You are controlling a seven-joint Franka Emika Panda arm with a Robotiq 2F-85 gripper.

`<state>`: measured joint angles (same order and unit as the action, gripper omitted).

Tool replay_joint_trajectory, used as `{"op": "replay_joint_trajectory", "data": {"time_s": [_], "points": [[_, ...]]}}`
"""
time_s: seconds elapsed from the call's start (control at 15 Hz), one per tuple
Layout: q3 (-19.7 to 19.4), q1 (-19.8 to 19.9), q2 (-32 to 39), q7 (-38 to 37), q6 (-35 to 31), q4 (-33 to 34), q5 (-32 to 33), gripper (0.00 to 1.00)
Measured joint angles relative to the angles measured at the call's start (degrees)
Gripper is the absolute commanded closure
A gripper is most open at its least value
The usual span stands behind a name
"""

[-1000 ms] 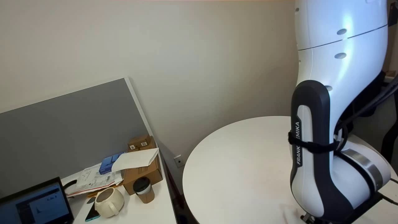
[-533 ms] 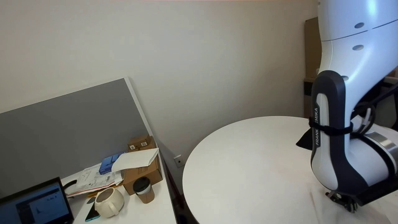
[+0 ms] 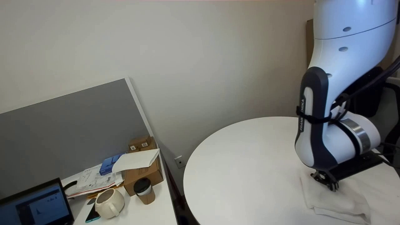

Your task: Wipe the table with the white cloth

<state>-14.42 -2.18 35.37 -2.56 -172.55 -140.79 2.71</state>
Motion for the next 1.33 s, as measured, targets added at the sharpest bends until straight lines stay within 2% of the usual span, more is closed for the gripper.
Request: {"op": "replay_joint_trajectory", "data": {"time_s": [0.47, 0.67, 0.73, 0.8, 1.07, 1.33], "points": [[6.1, -0.3, 7.1, -3.7, 14.4, 18.4, -0.6, 0.99], [9.6, -0.4, 8.7, -3.7, 16.5, 23.6, -1.0, 0.99], [10.8, -0.6, 8.8, -3.7, 16.5, 24.6, -1.0, 0.71], [12.1, -0.8, 8.8, -3.7, 16.5, 25.3, -1.2, 0.7], [15.4, -1.8, 7.7, -3.7, 16.5, 24.7, -1.3, 0.42], [15.1, -2.0, 2.8, -4.8, 14.6, 14.9, -1.4, 0.12]]}}
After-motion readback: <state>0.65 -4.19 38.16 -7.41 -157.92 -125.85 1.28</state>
